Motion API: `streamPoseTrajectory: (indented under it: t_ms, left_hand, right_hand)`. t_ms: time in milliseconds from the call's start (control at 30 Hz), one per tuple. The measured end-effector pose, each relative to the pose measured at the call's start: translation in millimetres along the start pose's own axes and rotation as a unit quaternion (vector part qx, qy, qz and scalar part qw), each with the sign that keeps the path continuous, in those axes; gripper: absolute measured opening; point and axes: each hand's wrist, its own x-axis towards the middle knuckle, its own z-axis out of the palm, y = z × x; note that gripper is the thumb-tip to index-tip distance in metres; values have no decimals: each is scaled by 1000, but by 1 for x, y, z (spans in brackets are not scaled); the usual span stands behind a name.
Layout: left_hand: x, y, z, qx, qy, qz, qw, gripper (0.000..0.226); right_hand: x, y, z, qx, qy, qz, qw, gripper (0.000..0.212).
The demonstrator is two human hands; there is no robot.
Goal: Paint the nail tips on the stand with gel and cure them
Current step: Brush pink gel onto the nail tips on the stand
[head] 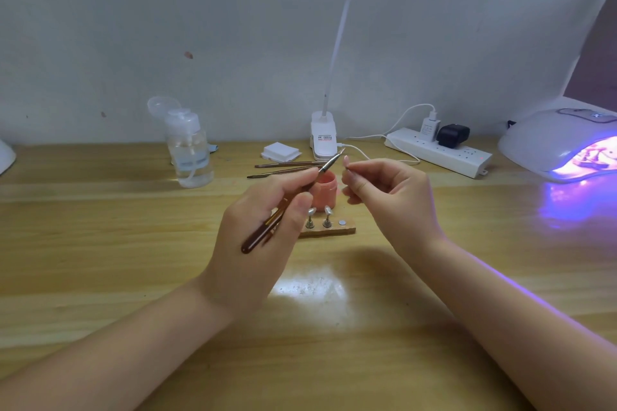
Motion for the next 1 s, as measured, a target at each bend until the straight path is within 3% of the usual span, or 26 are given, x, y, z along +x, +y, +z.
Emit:
streamPoseTrajectory:
  t_ms: [767,1000]
  left_hand:
    - [-1,2,-1,62,12,9,998,27]
    - [-1,4,-2,36,19,13,999,26]
  right_hand:
    - [-1,0,0,-16,-4,9,1000,12]
    - [0,2,-1,-11,-7,20,1000,8]
